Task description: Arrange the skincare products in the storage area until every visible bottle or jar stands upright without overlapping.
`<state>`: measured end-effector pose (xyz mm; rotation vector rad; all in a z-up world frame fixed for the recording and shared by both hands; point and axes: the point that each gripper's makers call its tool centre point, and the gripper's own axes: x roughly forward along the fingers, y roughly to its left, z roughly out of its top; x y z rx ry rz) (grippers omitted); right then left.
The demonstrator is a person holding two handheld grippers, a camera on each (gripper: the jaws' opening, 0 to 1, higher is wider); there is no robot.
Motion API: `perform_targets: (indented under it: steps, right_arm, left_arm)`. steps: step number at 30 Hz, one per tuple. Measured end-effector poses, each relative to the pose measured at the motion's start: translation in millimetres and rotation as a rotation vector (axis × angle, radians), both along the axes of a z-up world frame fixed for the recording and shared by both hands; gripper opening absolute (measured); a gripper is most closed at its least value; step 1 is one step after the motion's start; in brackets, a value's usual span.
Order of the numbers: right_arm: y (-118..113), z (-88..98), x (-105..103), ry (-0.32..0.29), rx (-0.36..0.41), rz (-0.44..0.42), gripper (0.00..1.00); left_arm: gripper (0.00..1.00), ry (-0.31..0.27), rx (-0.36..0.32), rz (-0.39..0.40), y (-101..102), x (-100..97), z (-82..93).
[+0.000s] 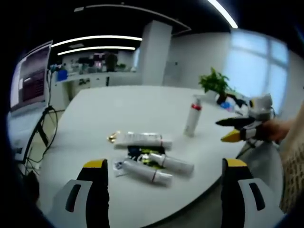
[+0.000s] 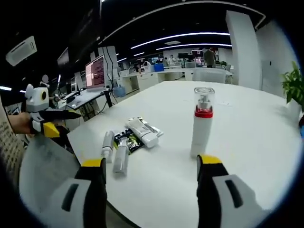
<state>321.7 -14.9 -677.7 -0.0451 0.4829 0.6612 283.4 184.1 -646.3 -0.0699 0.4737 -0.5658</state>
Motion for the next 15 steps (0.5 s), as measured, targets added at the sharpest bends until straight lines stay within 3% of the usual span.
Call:
perform_targets:
  steps: [15]
  right_arm:
    - [36.6, -5.4, 48.4, -0.004, -0.092, 0.129, 0.77]
  left_arm:
    - [0.97, 0.014, -0.013, 0.005, -1.2, 7.6, -4.4]
